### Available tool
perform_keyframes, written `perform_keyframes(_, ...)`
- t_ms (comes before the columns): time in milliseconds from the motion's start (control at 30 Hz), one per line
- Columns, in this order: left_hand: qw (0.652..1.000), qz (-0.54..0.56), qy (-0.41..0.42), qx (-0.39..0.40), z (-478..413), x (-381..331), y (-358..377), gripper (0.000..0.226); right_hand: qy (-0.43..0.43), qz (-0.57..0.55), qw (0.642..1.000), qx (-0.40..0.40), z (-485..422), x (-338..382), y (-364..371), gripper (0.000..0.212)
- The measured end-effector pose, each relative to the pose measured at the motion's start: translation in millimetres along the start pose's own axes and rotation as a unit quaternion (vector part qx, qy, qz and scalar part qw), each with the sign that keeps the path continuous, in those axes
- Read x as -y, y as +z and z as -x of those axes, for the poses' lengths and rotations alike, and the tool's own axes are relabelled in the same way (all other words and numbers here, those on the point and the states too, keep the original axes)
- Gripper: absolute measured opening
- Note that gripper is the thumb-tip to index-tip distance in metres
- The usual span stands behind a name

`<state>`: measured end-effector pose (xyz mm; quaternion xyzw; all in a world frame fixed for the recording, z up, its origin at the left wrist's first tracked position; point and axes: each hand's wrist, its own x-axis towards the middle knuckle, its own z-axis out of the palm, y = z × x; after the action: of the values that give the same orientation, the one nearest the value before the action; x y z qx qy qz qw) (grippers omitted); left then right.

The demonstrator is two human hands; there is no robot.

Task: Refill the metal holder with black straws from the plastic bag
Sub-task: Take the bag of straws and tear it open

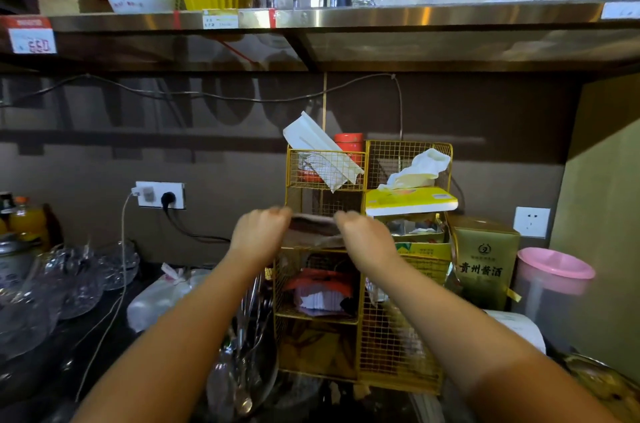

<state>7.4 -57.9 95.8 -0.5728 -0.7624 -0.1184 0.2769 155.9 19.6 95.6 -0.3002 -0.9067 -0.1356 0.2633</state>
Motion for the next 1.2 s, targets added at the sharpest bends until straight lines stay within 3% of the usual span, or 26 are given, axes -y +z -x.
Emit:
perform_keyframes(267,0.997,-0.012,0.000,-0.076,21.8,23.3,-86.0,0.023,-0.016,-0.047,0.997,-0.064,0.1,26.3,-62.1,0.019)
perform_keyframes(367,0.998,0.001,0.011,-0.055,46.7,32.2,-94.8,0.020,-0.066,-0.110,0.991,0.022,8.5,45.7,-67.4,0.024)
perform_keyframes(467,0.999,0.010,0.031,-0.015,77.5,33.4,-91.5,0.016,-0.113,-0.142,0.977,0.111,23.2,71.2,-65.6,0.007)
perform_keyframes(600,0.999,0.009,0.023,0.022,122.2,30.3,-74.0,0.012,-0.140,-0.142,0.965,0.169,49.5,100.4,-49.9,0.034)
perform_keyframes(733,0.995,0.014,0.025,0.094,167.1,22.2,-51.6,0.023,-0.176,-0.160,0.943,0.232,78.3,123.0,-26.4,0.043)
perform_keyframes(867,0.995,0.062,0.068,0.039,210.6,17.2,-31.5,0.023,-0.155,-0.216,0.925,0.269,107.3,140.3,-0.6,0.042)
perform_keyframes(967,0.994,0.105,0.006,0.039,241.2,13.2,-10.4,0.021,-0.122,-0.267,0.908,0.301,130.8,149.4,15.6,0.041)
perform_keyframes(1067,0.981,0.140,-0.090,0.098,268.4,1.7,6.4,0.037,-0.097,-0.284,0.900,0.317,154.5,157.1,29.4,0.042)
perform_keyframes(1133,0.965,0.174,-0.170,0.100,282.5,-4.5,12.6,0.047,-0.089,-0.292,0.895,0.325,167.2,160.5,36.0,0.041)
perform_keyframes(1200,0.933,0.241,-0.257,0.077,292.6,-12.3,13.7,0.040,-0.077,-0.318,0.887,0.326,176.7,161.6,39.6,0.039)
